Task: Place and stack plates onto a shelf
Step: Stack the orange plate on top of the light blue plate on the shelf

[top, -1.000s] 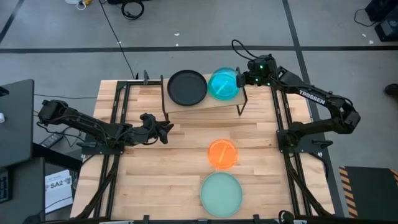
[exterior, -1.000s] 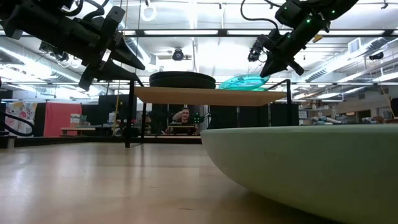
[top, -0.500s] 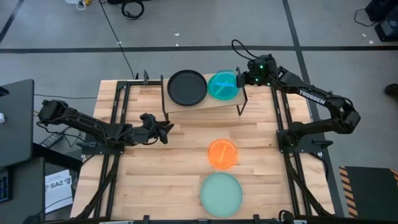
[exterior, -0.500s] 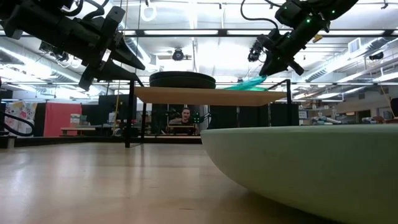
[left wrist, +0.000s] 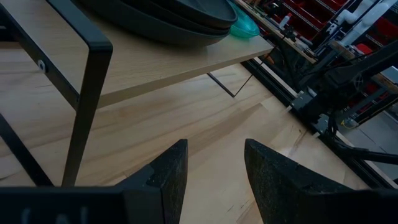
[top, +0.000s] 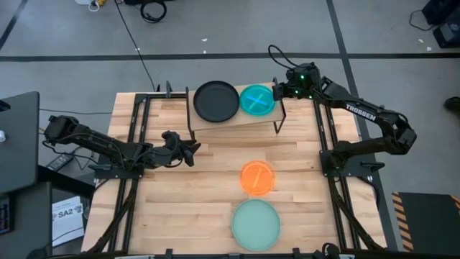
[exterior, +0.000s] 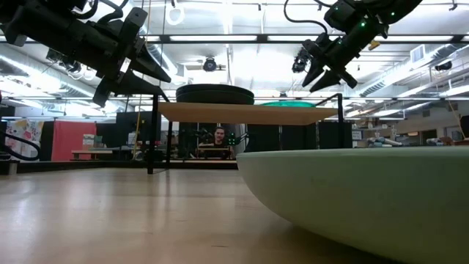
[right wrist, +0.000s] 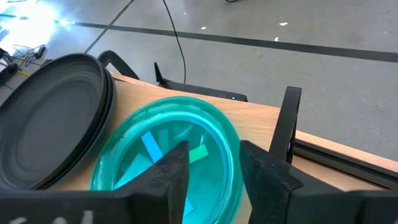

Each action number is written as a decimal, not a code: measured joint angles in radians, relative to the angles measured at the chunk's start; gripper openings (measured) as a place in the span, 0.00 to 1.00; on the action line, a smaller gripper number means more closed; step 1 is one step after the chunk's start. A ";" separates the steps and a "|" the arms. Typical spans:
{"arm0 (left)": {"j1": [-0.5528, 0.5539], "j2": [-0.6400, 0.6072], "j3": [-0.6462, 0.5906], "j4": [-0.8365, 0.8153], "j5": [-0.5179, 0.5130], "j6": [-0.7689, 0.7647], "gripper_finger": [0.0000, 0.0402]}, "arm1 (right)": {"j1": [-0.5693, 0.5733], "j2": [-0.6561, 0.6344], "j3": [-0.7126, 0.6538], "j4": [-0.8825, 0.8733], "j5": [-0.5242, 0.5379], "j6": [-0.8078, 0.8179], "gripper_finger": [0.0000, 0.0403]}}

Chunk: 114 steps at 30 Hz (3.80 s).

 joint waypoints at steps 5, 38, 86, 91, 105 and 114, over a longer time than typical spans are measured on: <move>0.000 0.000 0.000 0.000 0.000 0.000 0.41 | 0.000 0.000 0.000 0.000 0.000 0.000 0.41; 0.000 0.000 0.000 0.000 0.000 0.000 0.41 | 0.000 -0.084 0.000 -0.086 -0.115 -0.042 0.41; 0.000 0.000 0.000 0.000 0.000 0.000 0.41 | 0.998 -0.158 0.000 -0.453 0.370 0.394 0.41; 0.000 0.000 0.000 0.000 0.000 0.000 0.41 | 1.053 -0.074 0.000 -0.453 0.394 0.442 0.41; 0.000 0.000 0.000 0.001 0.052 0.078 0.41 | 1.084 0.142 0.000 -0.453 0.421 0.513 0.41; 0.000 0.000 0.000 0.001 0.052 0.079 0.41 | 1.065 0.267 0.000 -0.458 0.375 0.558 0.41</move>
